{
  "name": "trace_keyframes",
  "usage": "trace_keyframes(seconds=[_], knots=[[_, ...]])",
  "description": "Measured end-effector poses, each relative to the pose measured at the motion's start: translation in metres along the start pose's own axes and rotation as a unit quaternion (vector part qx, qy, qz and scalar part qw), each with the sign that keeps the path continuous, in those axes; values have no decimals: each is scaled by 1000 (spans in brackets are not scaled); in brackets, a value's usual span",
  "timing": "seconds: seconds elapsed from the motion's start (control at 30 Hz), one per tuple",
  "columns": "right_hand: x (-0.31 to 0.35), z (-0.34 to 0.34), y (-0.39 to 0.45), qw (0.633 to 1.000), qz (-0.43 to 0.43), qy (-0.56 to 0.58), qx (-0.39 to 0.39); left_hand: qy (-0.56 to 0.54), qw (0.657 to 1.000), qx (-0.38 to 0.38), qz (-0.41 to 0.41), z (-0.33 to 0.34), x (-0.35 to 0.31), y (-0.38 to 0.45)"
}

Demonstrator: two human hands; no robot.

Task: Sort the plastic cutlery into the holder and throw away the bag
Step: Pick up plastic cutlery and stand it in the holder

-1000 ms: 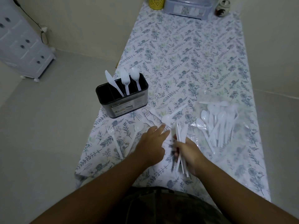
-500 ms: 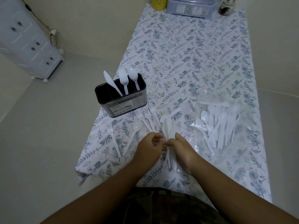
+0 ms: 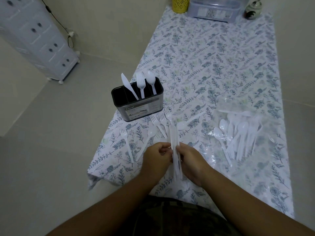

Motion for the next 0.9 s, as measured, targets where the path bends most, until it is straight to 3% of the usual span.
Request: trace_keyframes(seconds=[0.3,0.47,0.57,0.7,0.9], knots=[[7,11,-1,998,-45,-45,7,-72,997,3,6,-24,-1,2],[21,20,8,988,-78,-133,-32,-76,996,-19,49,-47,-13,6],[43,37,9,978,-133,-157,-29,-63,992,-41,99,-63,-28,9],[91,70,12,938,-242,-243,-41,-36,981,-72,176,-94,-63,24],[179,126,11,892,-369,-257,-34,-55,946,-132,290,-149,-135,54]])
Point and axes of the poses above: each hand's wrist, its own y-axis towards the middle knuckle, its own z-axis out of the palm, x = y × z, the point moved 4 cm from there along y, towards the middle knuckle, and after that the axes turned 1 degree about y, right-handed, at the moved point
